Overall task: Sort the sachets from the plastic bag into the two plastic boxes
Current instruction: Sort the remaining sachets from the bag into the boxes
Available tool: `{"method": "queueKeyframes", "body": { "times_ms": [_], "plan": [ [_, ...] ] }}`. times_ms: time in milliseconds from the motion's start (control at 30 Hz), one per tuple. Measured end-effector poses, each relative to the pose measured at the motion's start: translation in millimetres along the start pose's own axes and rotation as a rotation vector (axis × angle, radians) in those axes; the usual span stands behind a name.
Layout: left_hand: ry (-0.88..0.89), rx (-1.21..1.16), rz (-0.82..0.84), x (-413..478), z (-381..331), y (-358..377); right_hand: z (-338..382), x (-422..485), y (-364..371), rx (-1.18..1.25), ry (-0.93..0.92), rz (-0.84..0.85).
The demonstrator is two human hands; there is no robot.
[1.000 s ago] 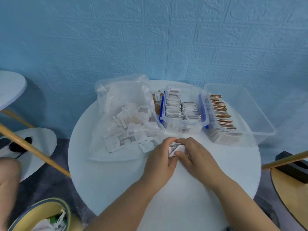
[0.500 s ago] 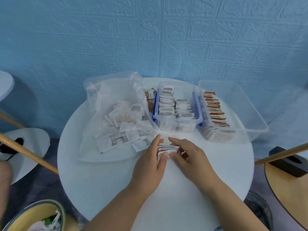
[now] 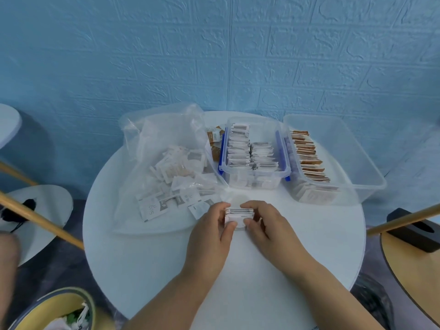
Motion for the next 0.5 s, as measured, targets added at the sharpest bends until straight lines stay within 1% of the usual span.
{"method": "queueKeyframes", "body": {
  "times_ms": [67, 167, 267, 367, 433, 500],
  "plan": [
    [0.006, 0.020, 0.012, 0.4, -1.4, -2.1, 2.7, 1.0, -2.8, -0.004, 0.006, 0.019],
    [0.053, 0.070, 0.029, 1.7, -5.3, -7.4, 10.2, 4.2, -11.3, -0.012, 0.000, 0.103],
    [0.112, 0.107, 0.049, 10.1, -18.3, -15.5, 21.4, 12.9, -31.1, -0.073, -0.050, 0.126],
    [0.198, 0.170, 0.032, 29.3, -40.5, -27.4, 33.5, 28.6, -59.9, -0.193, -0.091, 0.166],
    [0.268, 0.192, 0.001, 45.9, -56.5, -35.2, 40.7, 41.4, -82.4, -0.262, -0.114, 0.141],
    [0.303, 0.197, -0.032, 64.6, -70.4, -40.5, 45.8, 55.9, -104.2, -0.298, -0.117, 0.111]
  ]
}}
Point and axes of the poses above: each hand's wrist, its own x-axis towards the middle knuckle, its own y-axis out of the palm, z = x × y, the point moved 2 cm from there along x, towards the middle knuckle, and after that the axes turned 12 degrees about z, right-handed, at the moved point
